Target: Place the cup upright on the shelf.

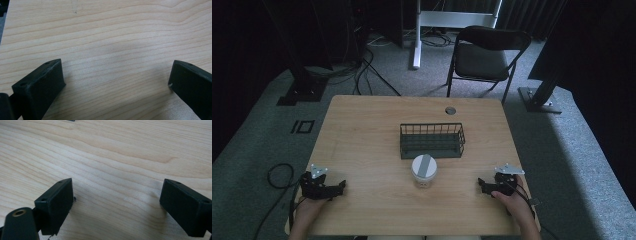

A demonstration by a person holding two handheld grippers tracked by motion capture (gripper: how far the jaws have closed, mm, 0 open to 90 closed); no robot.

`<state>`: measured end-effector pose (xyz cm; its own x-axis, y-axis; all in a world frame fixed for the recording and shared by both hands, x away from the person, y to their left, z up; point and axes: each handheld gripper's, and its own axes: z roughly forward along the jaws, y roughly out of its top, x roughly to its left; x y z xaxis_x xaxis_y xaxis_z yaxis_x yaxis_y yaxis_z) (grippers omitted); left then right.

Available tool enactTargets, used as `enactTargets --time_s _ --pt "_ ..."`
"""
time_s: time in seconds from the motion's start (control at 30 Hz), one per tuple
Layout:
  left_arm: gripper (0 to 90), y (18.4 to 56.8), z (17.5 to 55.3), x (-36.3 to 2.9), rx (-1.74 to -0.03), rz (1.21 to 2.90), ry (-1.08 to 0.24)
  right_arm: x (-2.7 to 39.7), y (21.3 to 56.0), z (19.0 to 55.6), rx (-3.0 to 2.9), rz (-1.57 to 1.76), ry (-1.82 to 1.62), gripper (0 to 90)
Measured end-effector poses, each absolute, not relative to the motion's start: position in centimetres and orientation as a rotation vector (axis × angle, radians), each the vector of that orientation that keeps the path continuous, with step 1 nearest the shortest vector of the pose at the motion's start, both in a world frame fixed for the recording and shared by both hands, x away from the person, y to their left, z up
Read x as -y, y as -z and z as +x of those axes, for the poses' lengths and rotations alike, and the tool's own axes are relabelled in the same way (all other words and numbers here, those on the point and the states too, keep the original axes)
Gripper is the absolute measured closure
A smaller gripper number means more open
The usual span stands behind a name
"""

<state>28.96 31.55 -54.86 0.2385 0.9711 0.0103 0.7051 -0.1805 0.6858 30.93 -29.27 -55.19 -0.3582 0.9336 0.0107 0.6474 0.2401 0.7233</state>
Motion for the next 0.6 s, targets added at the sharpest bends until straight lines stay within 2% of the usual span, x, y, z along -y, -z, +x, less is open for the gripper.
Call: enactTargets --time_s 0.6 --pt "0.2 54.85 28.95 -31.64 -1.520 1.965 -0.614 29.18 55.19 30.98 -2.082 1.456 -0.898 11.5"
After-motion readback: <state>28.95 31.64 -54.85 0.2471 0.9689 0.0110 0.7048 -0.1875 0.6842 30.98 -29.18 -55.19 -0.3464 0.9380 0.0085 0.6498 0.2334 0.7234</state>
